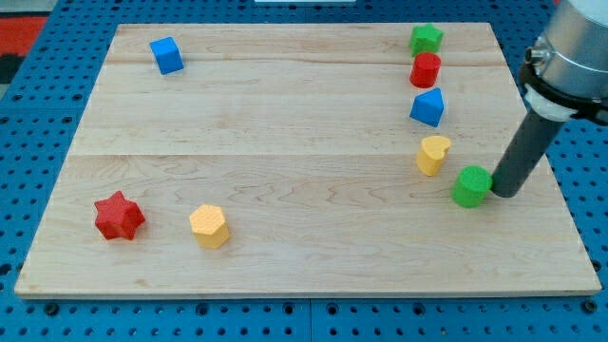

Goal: Slide the yellow hexagon towards the bottom right of the board

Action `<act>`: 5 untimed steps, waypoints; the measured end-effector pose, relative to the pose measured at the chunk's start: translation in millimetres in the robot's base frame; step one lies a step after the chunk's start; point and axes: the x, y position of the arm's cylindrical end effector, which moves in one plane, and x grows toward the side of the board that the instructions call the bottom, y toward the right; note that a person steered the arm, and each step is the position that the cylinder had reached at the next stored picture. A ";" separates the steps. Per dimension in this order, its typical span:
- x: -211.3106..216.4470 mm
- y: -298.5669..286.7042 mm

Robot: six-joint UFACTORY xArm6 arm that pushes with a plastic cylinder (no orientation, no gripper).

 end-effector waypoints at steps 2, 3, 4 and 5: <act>-0.7 -35.7; -0.7 -16.8; 28.1 -9.7; 62.8 -50.9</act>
